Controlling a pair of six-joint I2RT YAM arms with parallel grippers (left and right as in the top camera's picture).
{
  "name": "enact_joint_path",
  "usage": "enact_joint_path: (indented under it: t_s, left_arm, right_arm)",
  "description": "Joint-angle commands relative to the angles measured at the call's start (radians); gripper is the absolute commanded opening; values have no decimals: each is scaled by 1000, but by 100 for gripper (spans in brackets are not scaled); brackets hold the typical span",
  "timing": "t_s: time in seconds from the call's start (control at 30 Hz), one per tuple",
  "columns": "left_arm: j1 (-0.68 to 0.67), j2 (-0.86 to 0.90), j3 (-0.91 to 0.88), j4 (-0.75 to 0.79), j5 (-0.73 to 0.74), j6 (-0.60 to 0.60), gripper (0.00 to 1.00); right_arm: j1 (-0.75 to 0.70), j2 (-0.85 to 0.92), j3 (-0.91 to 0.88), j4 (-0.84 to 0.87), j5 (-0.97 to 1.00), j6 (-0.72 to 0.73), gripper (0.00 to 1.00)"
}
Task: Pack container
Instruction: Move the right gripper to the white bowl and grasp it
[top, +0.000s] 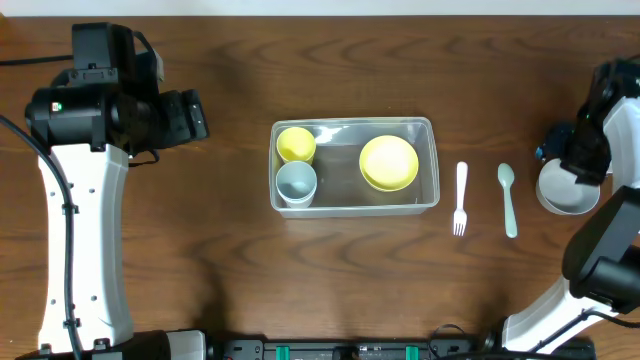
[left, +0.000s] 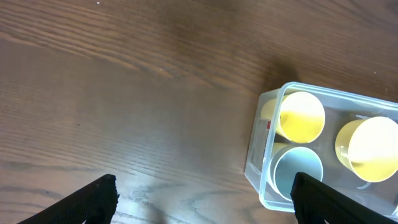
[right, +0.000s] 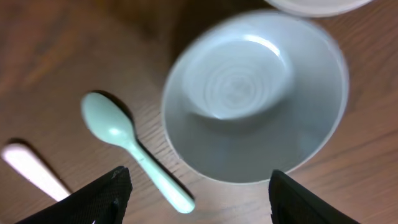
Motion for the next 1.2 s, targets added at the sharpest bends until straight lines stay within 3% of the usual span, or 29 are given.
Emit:
enact_joint_path:
  t_s: [0.0, 0.23, 0.33, 0.57, 0.77, 0.97, 1.17]
  left_arm:
    - [3, 2, -11, -2, -5, -4, 89]
    - [3, 2, -11, -2, -5, -4, 89]
    - [3, 2, -11, -2, -5, -4, 90]
    - [3, 2, -11, -2, -5, -4, 89]
    - [3, 2, -11, -2, -5, -4, 90]
    - [3, 2, -11, -2, -5, -4, 89]
    - [3, 2, -11, -2, -5, -4, 89]
  right_arm:
    - [-13, 17, -55, 45, -5, 16, 73]
    - [-11, 73, -101, 100, -18, -17, 70]
    - [-11, 90, -101, 105, -34, -30, 64]
    - [-10, 96, -101, 108, -34, -31, 20]
    - [-5, 96, -101, 108, -34, -31, 2]
    - [-5, 94, -95, 105, -41, -32, 1]
    - [26, 7, 1, 57, -195, -109, 1]
